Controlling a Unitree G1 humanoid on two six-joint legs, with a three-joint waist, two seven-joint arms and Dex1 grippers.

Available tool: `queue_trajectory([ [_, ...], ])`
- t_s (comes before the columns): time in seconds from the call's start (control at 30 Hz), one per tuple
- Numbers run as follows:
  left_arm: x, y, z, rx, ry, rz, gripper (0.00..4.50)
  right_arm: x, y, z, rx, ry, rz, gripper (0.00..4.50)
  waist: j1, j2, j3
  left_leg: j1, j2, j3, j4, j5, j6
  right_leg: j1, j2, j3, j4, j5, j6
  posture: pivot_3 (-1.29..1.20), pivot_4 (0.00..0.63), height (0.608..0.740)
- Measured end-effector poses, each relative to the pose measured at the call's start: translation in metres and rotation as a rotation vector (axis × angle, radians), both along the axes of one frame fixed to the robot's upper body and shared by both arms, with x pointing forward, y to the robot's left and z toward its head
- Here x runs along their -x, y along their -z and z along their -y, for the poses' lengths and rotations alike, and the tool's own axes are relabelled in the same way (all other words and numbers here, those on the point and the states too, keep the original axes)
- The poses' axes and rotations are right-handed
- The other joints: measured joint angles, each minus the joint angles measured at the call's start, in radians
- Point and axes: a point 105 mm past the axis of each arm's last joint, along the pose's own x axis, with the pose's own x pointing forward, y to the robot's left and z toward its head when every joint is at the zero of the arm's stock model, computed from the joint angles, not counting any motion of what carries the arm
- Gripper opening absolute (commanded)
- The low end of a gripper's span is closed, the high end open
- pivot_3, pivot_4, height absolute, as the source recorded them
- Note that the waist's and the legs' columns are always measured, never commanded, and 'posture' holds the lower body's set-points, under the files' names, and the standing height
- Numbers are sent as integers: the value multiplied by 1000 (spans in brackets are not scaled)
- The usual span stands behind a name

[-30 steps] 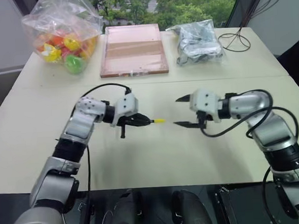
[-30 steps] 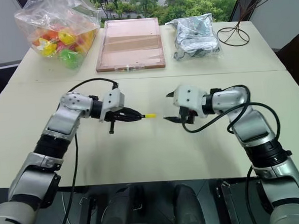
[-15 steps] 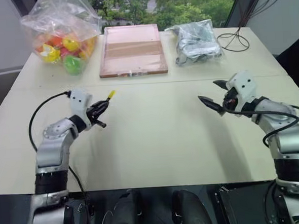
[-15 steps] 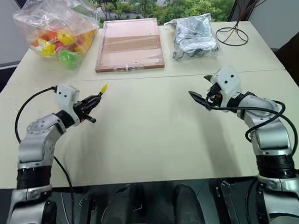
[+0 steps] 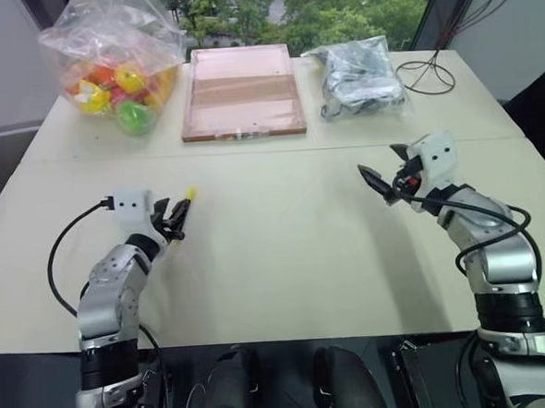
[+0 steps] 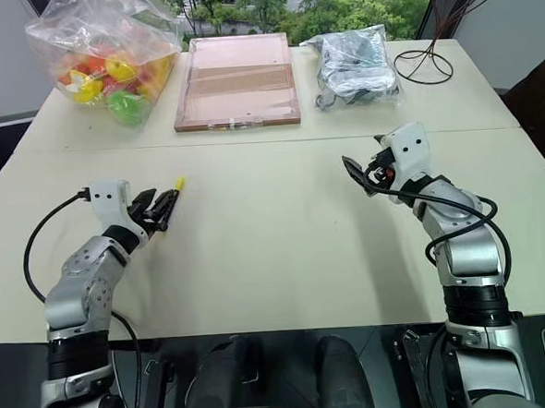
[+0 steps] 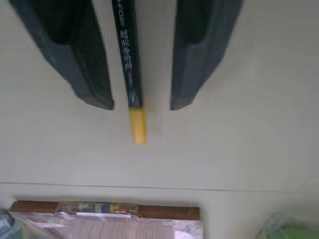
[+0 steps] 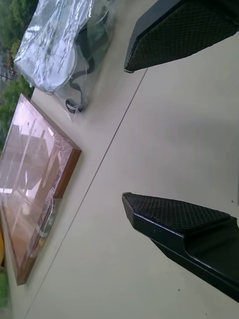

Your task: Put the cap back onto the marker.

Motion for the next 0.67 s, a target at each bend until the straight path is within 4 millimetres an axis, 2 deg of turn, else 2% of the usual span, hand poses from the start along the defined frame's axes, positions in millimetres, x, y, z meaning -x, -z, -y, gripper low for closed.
queue_trajectory([
  [0.07,0,0,0,8,-10,8,4487,0,1,0,1,1,2,3994,2,0,0,0,0,0,0,0,1,0,0,0,0,0,0,0,150,740],
  [0.23,-1,-1,-2,17,-25,29,4487,0,9,5,-2,20,-18,3994,0,0,0,0,0,0,0,0,1,0,0,0,0,0,0,0,150,740],
  [0.33,-4,-15,-8,16,-26,72,4487,-1,9,10,-8,42,-16,3994,1,0,0,0,0,0,0,0,1,0,0,0,0,0,0,0,150,740],
  [0.5,-4,-47,-31,-63,-34,138,4487,-3,8,23,-24,85,-9,3994,-1,0,0,0,0,0,0,0,0,0,0,0,0,0,0,0,150,740],
  [0.6,3,-55,-47,-137,-22,124,4487,-3,6,32,-19,105,6,3994,-3,0,0,0,0,0,-1,0,0,-1,0,0,0,0,0,0,150,740],
  [0.67,13,-53,-66,-190,-35,95,4487,-1,5,39,-7,113,14,3994,-8,0,0,0,0,0,-2,0,0,-1,0,0,-1,0,0,0,150,740],
])
